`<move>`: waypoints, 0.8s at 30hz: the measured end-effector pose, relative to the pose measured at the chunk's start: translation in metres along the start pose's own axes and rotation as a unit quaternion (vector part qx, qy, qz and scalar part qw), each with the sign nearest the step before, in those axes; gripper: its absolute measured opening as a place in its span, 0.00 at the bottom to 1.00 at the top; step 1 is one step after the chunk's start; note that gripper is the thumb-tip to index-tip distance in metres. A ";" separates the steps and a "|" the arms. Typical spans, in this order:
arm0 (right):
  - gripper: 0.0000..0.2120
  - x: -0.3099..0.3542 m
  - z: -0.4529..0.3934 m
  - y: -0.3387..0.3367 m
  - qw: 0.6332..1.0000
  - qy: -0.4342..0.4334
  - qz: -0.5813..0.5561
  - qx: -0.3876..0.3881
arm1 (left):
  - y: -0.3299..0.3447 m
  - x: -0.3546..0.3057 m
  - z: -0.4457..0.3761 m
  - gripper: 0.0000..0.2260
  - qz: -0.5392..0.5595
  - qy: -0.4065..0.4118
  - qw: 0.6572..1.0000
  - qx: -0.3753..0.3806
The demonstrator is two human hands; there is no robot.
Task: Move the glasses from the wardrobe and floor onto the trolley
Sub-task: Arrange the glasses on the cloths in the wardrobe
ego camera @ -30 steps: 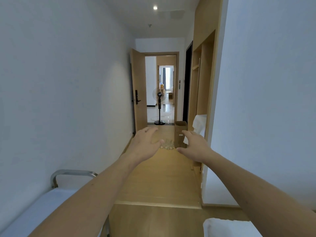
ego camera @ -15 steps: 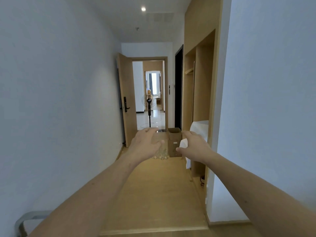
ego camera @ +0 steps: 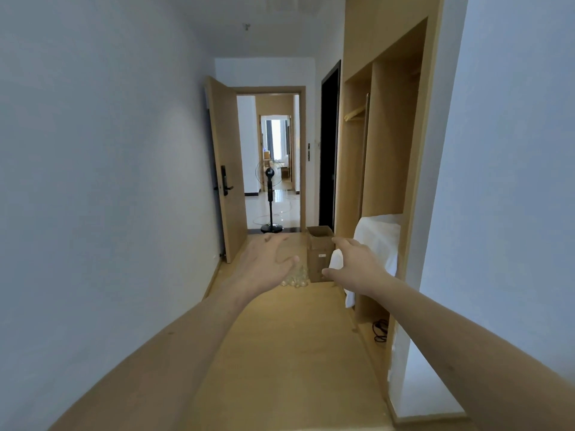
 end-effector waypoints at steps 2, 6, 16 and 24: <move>0.39 -0.007 -0.023 0.011 1.000 -0.004 0.001 0.002 | 0.010 0.009 -0.019 0.27 -0.012 0.000 1.000 -0.002; 0.39 -0.031 -0.073 0.027 1.000 -0.016 -0.011 -0.002 | 0.033 0.018 -0.067 0.28 -0.023 -0.002 1.000 -0.005; 0.40 -0.113 -0.213 0.035 0.999 -0.047 -0.017 0.012 | 0.101 0.020 -0.205 0.28 -0.032 -0.011 0.999 -0.025; 0.39 -0.161 -0.294 0.063 0.998 -0.043 -0.027 0.028 | 0.151 0.045 -0.285 0.29 -0.040 -0.033 0.999 0.002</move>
Point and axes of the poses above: each hand's wrist, its own z-axis away from the middle knuckle, its own y-axis out of the palm, x = y × z, the point moved 2 cm from there along -z, towards the middle knuckle, and after that the axes turned 8 degrees about z, right-handed, at the moved point
